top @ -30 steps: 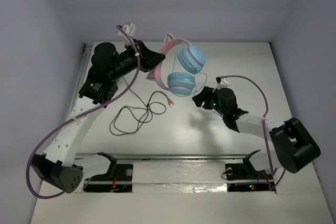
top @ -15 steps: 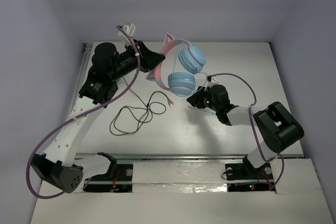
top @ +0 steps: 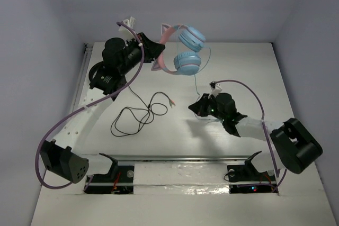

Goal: Wrap the headphones

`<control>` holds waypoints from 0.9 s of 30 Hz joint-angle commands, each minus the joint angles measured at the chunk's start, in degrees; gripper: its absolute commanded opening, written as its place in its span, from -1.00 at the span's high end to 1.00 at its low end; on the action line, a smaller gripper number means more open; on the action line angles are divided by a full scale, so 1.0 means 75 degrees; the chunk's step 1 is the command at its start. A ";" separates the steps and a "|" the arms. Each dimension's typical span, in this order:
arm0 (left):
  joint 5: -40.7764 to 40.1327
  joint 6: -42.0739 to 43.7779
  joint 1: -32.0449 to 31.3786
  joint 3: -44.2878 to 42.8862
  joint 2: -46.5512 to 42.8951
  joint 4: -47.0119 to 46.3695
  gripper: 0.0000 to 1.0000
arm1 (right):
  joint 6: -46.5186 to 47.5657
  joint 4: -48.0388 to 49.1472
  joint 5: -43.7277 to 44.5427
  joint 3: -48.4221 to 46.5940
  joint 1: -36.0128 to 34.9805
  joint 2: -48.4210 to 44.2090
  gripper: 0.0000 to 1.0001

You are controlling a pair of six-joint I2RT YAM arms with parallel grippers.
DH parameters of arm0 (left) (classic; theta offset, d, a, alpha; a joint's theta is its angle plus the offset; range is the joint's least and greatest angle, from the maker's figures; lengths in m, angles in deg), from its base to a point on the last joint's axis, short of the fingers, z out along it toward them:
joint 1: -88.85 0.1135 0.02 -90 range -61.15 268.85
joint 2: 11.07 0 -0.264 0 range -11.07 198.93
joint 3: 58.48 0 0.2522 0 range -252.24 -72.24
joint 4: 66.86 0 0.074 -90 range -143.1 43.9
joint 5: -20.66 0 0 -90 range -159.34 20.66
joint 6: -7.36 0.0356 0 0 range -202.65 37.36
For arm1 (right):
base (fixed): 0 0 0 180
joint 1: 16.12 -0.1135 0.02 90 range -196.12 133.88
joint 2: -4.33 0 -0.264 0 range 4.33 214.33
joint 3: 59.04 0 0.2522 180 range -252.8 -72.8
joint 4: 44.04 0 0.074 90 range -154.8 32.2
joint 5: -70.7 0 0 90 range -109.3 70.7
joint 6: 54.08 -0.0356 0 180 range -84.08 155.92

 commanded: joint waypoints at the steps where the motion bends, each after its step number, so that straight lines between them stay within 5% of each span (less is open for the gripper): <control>1: -0.0955 -0.0744 0.0048 0.0003 -0.0012 -0.1459 1.00 | 0.0039 -0.0768 0.0264 0.0012 -0.0369 -0.0553 1.00; 10: -0.3512 -0.0709 0.0048 0.1104 0.0082 -0.2432 1.00 | 0.0227 -0.3148 0.0933 -0.0936 -0.1692 -0.1492 1.00; 27: -0.4533 -0.0617 -0.0034 0.1655 0.0856 -0.2128 1.00 | 0.0590 -0.6172 0.1917 -0.3243 -0.3416 -0.0988 1.00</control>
